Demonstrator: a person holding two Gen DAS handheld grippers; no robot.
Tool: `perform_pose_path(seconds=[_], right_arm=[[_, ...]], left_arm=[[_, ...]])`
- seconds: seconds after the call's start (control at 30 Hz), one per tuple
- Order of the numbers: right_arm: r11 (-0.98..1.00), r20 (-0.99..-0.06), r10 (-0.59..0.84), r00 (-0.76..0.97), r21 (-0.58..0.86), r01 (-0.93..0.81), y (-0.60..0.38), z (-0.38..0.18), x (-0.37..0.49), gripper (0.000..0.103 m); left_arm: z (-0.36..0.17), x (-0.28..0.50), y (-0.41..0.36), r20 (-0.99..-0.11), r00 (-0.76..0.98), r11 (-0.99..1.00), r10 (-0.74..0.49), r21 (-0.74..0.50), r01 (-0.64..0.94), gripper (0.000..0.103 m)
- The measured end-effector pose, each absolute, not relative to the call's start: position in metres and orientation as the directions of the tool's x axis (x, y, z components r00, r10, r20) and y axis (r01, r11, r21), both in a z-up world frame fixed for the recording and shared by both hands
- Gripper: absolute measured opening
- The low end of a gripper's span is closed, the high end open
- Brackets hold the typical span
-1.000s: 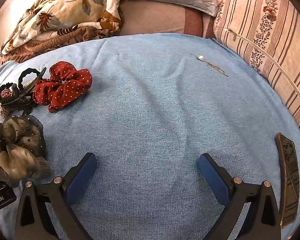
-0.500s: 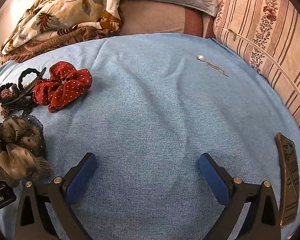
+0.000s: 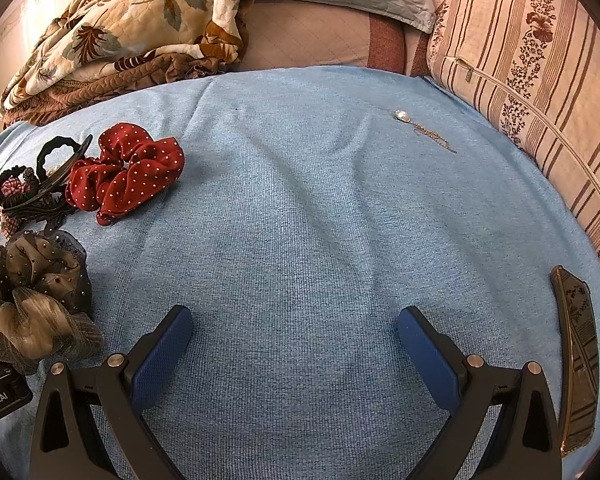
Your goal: Organize jewelry
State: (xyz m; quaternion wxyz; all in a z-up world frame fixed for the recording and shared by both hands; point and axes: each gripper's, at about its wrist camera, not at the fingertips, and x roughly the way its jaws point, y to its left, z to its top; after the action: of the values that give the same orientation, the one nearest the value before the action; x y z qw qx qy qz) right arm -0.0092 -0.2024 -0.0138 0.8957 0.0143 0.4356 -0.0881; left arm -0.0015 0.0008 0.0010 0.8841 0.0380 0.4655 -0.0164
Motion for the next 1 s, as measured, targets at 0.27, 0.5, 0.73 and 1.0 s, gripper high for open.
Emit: perform_pose_path(seconds=[0.27,0.5,0.73,1.0], right_arm=[[0.984,-0.786,-0.133,0.604,-0.034,0.173,-0.208,-0.012,-0.013,0.103],[0.984,-0.838,-0.100,0.536,-0.003,0.178,-0.204,-0.011,-0.020,0.103],[0.973,-0.826,-0.087,0.556,0.049,0.226,-0.207,0.009,-0.060,0.102],[0.958,-0.699,-0.139,0.701,0.084,0.273,-0.192,0.075,-0.122,0.102]], left_arm=[[0.000,0.000,0.002,-0.825,0.565,0.997,0.001,0.045,0.064,0.103],[0.008,-0.017,0.011,-0.880,0.470,0.983,-0.071,0.020,0.185,0.103],[0.065,-0.086,0.045,-0.787,0.609,0.991,-0.095,-0.017,0.132,0.102],[0.132,-0.140,0.064,-0.638,0.769,0.996,-0.050,0.030,0.089,0.102]])
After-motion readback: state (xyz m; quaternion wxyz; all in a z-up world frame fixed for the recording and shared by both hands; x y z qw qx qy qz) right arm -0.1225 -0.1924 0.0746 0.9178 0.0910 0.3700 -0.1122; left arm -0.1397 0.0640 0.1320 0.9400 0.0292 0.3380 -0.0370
